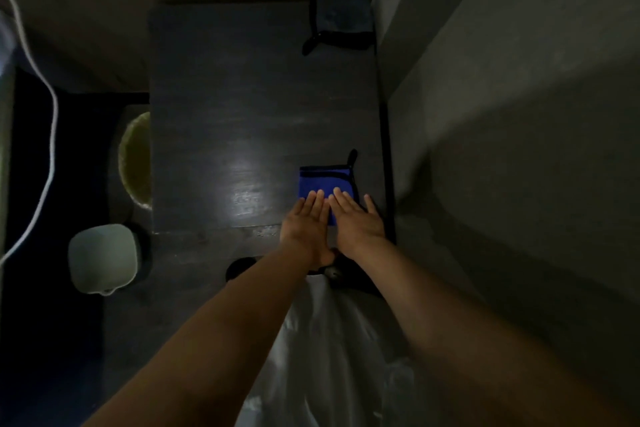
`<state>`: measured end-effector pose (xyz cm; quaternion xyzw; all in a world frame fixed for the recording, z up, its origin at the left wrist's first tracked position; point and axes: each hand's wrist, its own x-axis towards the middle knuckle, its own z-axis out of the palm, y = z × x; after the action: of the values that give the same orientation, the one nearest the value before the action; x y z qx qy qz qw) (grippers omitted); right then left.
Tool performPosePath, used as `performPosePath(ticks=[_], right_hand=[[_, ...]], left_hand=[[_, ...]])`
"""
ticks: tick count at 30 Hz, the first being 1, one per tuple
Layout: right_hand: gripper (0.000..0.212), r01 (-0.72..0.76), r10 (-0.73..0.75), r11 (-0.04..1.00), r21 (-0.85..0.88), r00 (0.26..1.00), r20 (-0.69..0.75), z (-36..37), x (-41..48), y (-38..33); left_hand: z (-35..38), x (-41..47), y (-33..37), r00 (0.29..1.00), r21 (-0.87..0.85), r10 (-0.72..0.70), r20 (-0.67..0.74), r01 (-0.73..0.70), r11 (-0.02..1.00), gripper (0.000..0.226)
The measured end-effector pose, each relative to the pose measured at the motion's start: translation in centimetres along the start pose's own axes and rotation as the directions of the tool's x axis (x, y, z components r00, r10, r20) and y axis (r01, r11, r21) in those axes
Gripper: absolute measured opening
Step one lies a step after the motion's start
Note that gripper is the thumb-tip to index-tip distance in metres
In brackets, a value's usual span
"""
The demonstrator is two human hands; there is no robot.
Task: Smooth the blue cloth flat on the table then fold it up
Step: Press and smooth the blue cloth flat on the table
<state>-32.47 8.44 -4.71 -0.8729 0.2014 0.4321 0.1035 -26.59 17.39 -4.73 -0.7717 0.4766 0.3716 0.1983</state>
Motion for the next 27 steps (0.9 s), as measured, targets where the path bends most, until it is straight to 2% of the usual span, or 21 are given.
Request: performPosePath(ticks=[14,18,23,27], right_hand=[[0.078,-0.048,0.05,0.996,0.074,0.998,-0.032,1.3,-2.0,5.5],[0.08,-0.057,0.06,0.995,0.086,0.997,-0.037,1.7,-2.0,5.0],[0.067,-0.07,0.08,0.989,0.134,0.994,-0.07,2.4,-1.5,4.5],[0.069,-0.07,0.079,0.992,0.104,0.994,-0.076,1.9,-0.9,4.7]], left_hand=[[-1.6,1.6,4.9,0.993,0.006,0.121,0.013,-0.121,0.993,0.093],[-1.2,1.6,5.3,0.996,0.01,0.086,-0.001,-0.086,0.996,0.093],[-0.4,1.8,5.6,0.998,-0.005,0.058,-0.04,-0.058,0.998,0.089],[-0.9,2.1,5.5,0.998,-0.026,0.036,-0.043,-0.037,0.999,0.093]])
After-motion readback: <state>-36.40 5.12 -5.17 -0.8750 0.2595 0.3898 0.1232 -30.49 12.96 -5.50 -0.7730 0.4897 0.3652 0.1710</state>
